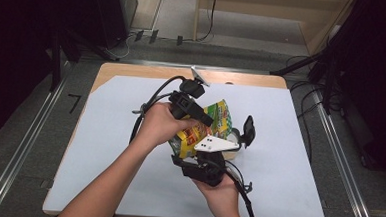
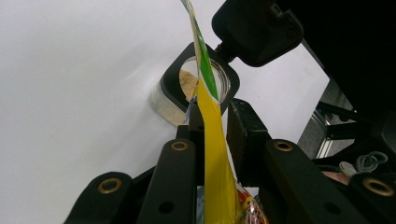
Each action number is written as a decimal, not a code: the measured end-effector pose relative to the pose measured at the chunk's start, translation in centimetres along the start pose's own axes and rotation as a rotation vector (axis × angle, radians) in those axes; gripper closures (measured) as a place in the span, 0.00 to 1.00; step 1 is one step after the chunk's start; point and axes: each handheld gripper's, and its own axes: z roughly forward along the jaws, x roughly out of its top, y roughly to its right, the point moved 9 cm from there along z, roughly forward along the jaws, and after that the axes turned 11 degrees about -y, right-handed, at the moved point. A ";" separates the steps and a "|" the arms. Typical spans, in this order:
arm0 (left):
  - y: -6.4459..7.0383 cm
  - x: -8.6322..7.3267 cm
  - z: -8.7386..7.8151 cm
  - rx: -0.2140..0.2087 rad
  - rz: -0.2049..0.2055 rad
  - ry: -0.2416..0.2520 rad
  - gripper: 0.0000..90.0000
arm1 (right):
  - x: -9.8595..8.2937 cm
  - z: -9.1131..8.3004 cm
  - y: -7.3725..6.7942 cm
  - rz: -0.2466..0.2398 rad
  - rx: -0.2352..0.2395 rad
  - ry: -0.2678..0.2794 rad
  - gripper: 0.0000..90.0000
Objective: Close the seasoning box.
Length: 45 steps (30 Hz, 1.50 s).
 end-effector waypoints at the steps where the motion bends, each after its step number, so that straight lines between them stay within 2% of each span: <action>1: 0.0 0.0 0.0 0.000 0.000 0.000 0.89 | 0.0 0.0 0.0 -0.001 0.000 0.001 0.67; 7: 0.1 0.0 0.0 -0.001 0.011 -0.001 0.88 | 0.0 0.0 0.0 0.002 0.000 -0.001 0.67; 22: 0.3 0.1 0.0 0.001 0.008 0.004 0.86 | 0.0 0.0 0.0 0.010 0.005 0.003 0.67; 38: 1.1 0.6 -0.2 0.052 0.033 -0.017 0.94 | 0.2 0.0 0.0 0.027 0.004 0.022 0.67; 42: 1.6 0.7 -0.4 0.041 0.044 -0.012 0.94 | 0.1 0.2 -0.2 0.018 0.000 0.016 0.67; 45: 1.8 0.7 -0.4 0.050 0.054 -0.016 0.93 | -0.1 0.3 -0.2 0.009 -0.007 0.009 0.69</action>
